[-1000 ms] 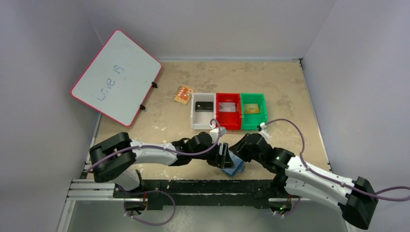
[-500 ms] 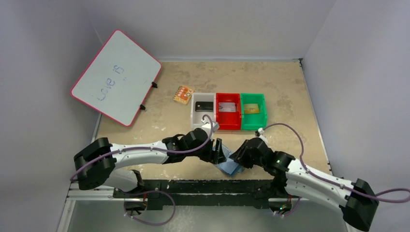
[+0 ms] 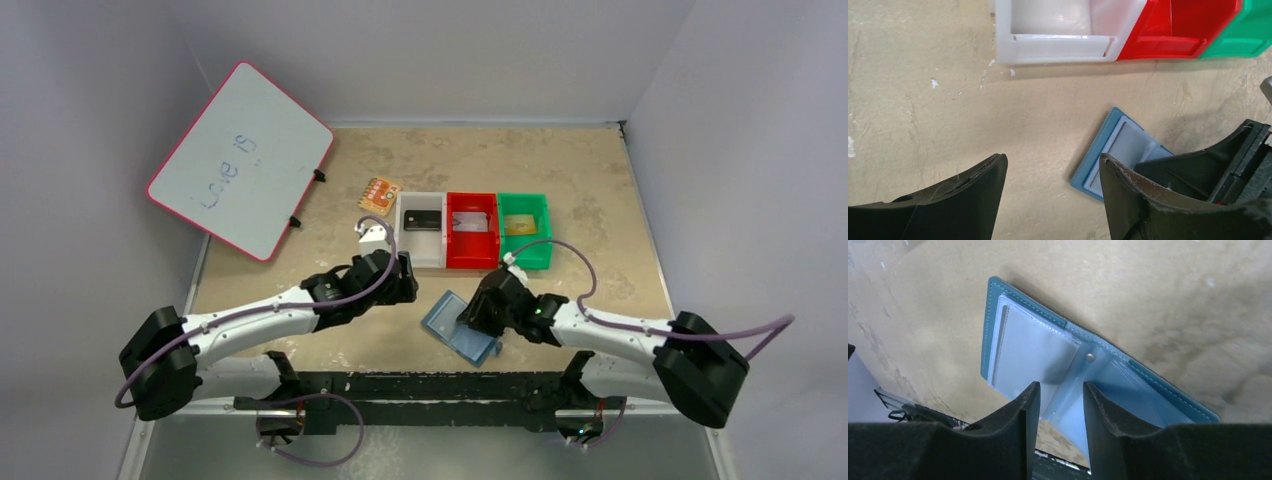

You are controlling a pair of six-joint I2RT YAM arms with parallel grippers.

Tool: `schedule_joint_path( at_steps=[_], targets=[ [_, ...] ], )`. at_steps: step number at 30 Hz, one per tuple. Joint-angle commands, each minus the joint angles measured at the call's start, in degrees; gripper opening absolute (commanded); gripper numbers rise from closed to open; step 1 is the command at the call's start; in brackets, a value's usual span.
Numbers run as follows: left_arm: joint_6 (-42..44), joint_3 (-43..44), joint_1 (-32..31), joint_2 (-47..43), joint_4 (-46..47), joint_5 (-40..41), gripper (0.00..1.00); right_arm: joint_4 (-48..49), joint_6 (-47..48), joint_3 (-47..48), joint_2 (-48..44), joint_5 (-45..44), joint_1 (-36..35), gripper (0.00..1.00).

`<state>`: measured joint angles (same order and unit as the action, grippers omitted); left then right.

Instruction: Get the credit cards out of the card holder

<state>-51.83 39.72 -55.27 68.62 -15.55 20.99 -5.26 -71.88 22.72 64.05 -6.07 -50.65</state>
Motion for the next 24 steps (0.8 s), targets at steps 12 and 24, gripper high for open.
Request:
schedule_joint_path(
  at_steps=[12,24],
  targets=[
    [-6.60,-4.94,0.12,-11.30,-3.96,7.70,0.68,7.47,28.82,11.22,19.30,1.68,0.49,0.42],
    [-11.88,-4.23,0.07,-15.58,-13.11,18.81,0.69,-3.21,31.09,22.89,17.32,-5.98,-3.97,0.58]
  ],
)
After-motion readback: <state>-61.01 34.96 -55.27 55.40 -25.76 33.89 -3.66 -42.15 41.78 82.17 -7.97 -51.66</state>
